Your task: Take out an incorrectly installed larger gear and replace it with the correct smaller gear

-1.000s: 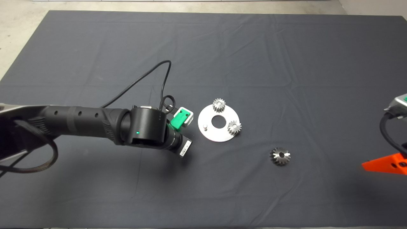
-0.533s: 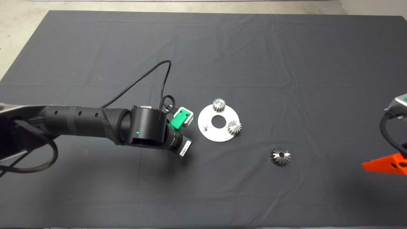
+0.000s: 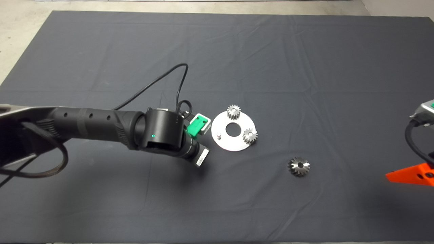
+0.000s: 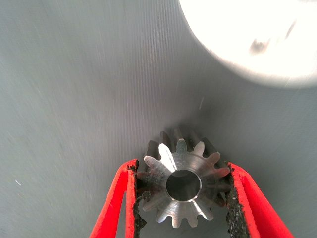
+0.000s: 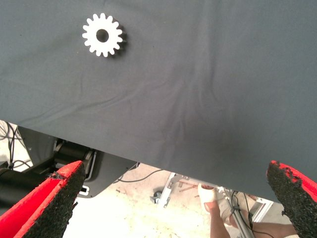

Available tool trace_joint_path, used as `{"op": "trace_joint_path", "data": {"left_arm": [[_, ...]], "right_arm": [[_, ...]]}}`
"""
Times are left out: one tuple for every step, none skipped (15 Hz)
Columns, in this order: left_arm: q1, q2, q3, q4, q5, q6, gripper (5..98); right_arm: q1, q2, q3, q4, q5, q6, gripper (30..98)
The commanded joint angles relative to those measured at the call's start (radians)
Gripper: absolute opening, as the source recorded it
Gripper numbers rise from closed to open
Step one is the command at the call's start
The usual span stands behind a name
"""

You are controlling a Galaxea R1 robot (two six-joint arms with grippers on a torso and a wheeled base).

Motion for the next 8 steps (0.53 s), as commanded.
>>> {"op": "trace_joint_path", "data": {"left_arm": [[-0.077, 0.087, -0.081, -0.087, 0.041, -0.028, 31.3], [-0.082, 0.105, -0.096, -0.099, 0.041, -0.026, 31.2], [-0.086, 0.112, -0.100, -0.101, 0.039, -0.026, 31.1], [-0.097, 0.121, -0.103, -0.101, 0.039, -0.026, 31.1], [-0.103, 0.134, -0.123, -0.101, 0.039, -0.024, 31.1], [-0.105, 0.153, -0.149, -0.101, 0.039, -0.017, 31.1], [-0.113, 0.169, -0.178, -0.101, 0.039, -0.005, 31.1], [-0.120, 0.178, -0.191, -0.101, 0.039, 0.003, 31.1]], "right_arm": [[0.016, -0.005, 0.004, 0.037, -0.032, 0.001, 96.9], [0.018, -0.018, 0.004, 0.037, -0.032, 0.001, 96.9], [0.017, -0.025, 0.004, 0.037, -0.032, 0.000, 96.9], [0.018, -0.031, 0.004, 0.037, -0.032, -0.002, 96.9], [0.017, -0.033, 0.004, 0.037, -0.034, -0.005, 96.9], [0.018, -0.033, 0.003, 0.034, -0.034, -0.006, 96.9], [0.018, -0.031, 0.002, 0.032, -0.034, -0.006, 96.9], [0.018, -0.027, 0.002, 0.032, -0.034, -0.006, 96.9]]}}
